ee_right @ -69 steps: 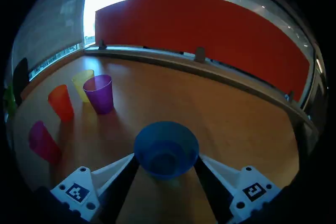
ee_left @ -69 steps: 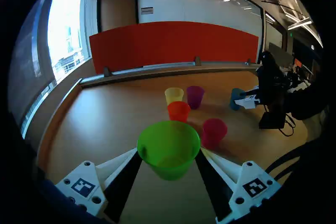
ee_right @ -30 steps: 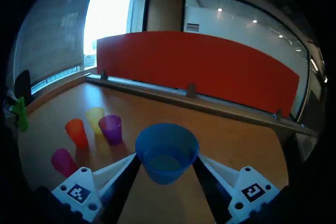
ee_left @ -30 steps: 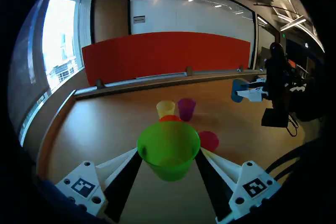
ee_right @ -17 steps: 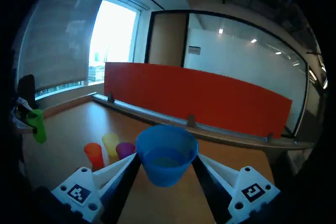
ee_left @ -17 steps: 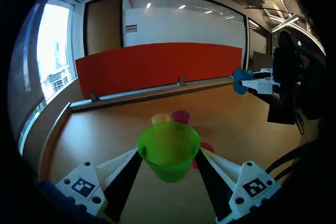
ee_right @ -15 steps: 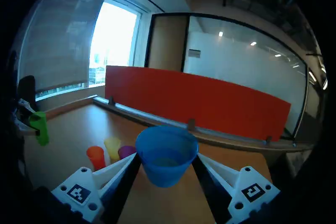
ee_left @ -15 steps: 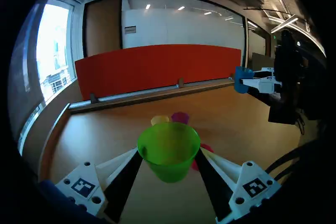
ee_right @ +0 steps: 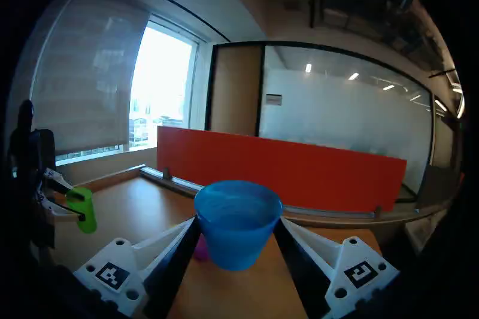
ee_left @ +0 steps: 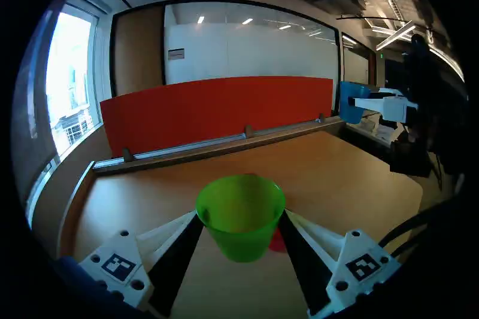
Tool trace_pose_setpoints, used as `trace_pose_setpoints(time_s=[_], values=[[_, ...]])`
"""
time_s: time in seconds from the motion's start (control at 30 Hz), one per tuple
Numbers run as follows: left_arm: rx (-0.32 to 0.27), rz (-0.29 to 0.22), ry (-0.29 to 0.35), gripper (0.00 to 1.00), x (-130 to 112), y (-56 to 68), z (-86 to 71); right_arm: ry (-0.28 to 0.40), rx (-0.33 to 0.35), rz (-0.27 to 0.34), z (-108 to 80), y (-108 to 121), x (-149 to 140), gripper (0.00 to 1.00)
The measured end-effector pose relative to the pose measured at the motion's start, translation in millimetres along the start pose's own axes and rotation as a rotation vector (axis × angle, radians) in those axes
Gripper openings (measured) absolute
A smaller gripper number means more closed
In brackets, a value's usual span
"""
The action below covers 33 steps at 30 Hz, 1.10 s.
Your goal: Pour water
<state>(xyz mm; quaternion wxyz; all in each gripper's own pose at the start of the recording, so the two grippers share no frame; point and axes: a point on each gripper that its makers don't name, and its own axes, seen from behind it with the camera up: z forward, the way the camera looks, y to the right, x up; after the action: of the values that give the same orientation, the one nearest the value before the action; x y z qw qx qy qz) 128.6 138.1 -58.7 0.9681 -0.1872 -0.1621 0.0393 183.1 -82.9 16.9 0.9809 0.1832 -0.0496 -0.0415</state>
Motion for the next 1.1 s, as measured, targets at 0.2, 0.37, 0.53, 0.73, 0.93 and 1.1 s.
trace_pose_setpoints(time_s=[0.2,0.37,0.53,0.73,0.93,1.1], values=[[-0.014,0.006,0.010,0.85,4.4,6.3,-3.4,0.036,-0.005,0.001,-12.8,-6.7,15.3,0.88],[-0.023,0.002,0.017,0.85,7.1,10.0,-6.0,0.063,-0.003,0.006,-19.7,-13.3,25.0,0.88],[-0.030,0.003,0.024,0.85,10.5,12.7,-7.8,0.088,0.003,0.011,-24.6,-20.7,36.0,0.88],[-0.037,0.001,0.033,0.85,15.1,13.9,-9.8,0.111,0.010,0.013,-29.0,-27.9,48.2,0.88],[-0.042,0.000,0.036,0.85,17.2,15.1,-11.8,0.131,0.016,0.014,-32.8,-33.3,60.0,0.88],[-0.051,0.005,0.038,0.85,19.3,17.7,-13.3,0.132,0.028,0.001,-34.0,-37.0,65.4,0.88]])
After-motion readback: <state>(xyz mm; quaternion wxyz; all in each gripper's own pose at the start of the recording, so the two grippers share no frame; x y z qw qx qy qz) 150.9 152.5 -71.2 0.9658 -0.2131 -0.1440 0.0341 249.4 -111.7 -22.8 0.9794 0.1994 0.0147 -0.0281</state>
